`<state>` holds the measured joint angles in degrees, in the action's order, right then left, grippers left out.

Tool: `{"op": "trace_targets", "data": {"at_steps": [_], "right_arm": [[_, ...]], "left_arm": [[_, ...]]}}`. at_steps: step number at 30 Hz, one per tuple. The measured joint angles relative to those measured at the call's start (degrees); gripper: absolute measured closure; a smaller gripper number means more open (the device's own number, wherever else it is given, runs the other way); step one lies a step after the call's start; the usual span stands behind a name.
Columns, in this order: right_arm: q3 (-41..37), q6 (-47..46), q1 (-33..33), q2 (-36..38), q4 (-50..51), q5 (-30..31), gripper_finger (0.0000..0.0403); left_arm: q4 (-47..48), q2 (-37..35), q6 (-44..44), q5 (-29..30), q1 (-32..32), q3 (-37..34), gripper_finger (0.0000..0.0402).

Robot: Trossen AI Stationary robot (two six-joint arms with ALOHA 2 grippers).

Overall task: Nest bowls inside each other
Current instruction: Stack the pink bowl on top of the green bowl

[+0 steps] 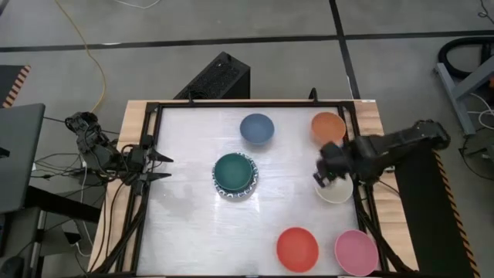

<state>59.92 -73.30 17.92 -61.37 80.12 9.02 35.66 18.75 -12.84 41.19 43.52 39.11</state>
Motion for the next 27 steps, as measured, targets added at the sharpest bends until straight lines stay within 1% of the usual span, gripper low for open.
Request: {"op": "trace_targets", "data": {"at_steps": [3, 6, 8, 10, 13, 16, 21, 23, 27], "right_arm": [[0.0, -19.72, 12.37, -0.58, -0.28, -0.74, 0.0294], [0.0, -38.24, 23.21, -2.41, -3.08, -3.31, 0.0294], [-0.01, -47.09, 28.99, -4.32, -5.32, -5.25, 0.0294], [-0.01, -52.66, 33.36, -6.72, -7.88, -7.26, 0.0294], [0.0, -58.03, 37.95, -10.35, -11.41, -10.1, 0.0294], [0.0, -59.12, 39.95, -14.14, -15.24, -10.93, 0.0294], [0.0, -58.82, 39.24, -20.51, -22.94, -11.62, 0.0294], [-0.02, -58.84, 38.85, -22.65, -24.42, -12.43, 0.0294], [1.29, -57.39, 38.7, -25.49, -24.2, -14.1, 0.0294]], "left_arm": [[-0.07, 0.02, -0.63, 0.0, 0.0, 0.0, 0.0194], [-0.19, 0.02, -1.5, 0.02, -0.02, 0.0, 0.0194], [-0.19, 0.01, -1.99, 0.02, -0.01, 0.0, 0.0194], [-0.2, 0.02, -2.41, 0.04, -0.02, 0.0, 0.0194], [-0.59, 0.0, -2.87, 0.07, -0.02, 0.0, 0.0194], [-0.81, 0.01, -2.87, 0.12, -0.01, 0.0, 0.0194], [-0.81, 0.02, -2.6, 0.2, -0.02, 0.0, 0.0194], [-0.8, 0.01, -2.47, 0.21, -0.01, 0.0, 0.0194], [-0.74, 0.0, -2.33, 0.22, 0.0, 0.0, 0.0194]]}}
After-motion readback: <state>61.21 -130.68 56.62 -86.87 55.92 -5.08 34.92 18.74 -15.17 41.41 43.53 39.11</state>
